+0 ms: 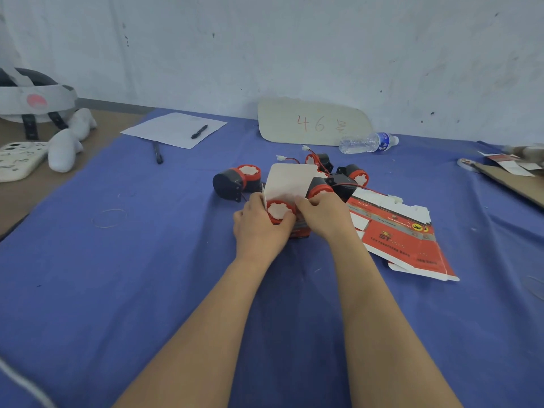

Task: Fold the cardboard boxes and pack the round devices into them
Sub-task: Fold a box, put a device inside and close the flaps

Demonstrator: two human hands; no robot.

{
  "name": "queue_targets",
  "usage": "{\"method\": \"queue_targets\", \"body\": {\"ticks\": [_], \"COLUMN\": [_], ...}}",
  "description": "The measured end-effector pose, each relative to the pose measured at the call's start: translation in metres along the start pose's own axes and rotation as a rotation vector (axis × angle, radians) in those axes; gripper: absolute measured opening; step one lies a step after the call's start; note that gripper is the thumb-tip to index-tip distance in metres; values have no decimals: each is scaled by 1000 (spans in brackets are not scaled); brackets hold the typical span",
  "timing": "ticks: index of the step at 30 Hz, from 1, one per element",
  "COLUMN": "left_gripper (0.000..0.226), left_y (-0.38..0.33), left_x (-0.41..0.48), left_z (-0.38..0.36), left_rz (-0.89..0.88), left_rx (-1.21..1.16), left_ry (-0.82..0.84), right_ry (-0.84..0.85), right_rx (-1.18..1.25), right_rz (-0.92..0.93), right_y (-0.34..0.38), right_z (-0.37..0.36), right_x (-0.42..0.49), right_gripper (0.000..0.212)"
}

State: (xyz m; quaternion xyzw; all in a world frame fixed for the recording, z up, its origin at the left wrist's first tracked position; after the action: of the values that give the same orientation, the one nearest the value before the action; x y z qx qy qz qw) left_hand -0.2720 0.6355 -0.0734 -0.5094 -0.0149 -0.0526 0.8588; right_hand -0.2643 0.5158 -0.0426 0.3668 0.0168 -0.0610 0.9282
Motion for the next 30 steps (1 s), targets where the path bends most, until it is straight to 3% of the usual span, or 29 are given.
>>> {"method": "queue_targets", "body": {"ticks": [7,13,16,19,24,30], "left_gripper": [40,40,39,38,35,34], "left_y": [0,0,-1,-2,0,-8], "left_x": [1,0,-1,-1,0,1], "left_z": [0,0,-1,-2,-4,3], "left_rz": [0,-4,-35,-71,-128,0], "left_rx": [-10,-25,-21,-14,44,-373], "left_ry": [-3,-3,10,40,58,52], "right_ry": [-40,-88,-93,-81,-125,-230], "right_rx": [54,139,121,83,153,30], "right_rz": [45,-8,-119,-209,-142,-60], "right_y": [-2,-2,-3,-8,-12,-6], "right_z": [-2,-4,-2,1,0,-5], "right_x": [-3,-4,-1,1,1,-1], "right_gripper": [16,50,63,64,55,43]}}
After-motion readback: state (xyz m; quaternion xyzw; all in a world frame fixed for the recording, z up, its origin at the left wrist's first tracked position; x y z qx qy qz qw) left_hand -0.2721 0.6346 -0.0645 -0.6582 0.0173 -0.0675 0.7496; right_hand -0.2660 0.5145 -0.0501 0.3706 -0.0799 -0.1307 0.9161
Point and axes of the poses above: each hand's wrist, its own x-axis towards the middle knuckle, its own z-axis out of the back of the hand, y = z × x, the point moved 1 cm from there along x, towards the middle knuckle, and after that the axes turned 14 degrees about y, right-handed, at the moved point
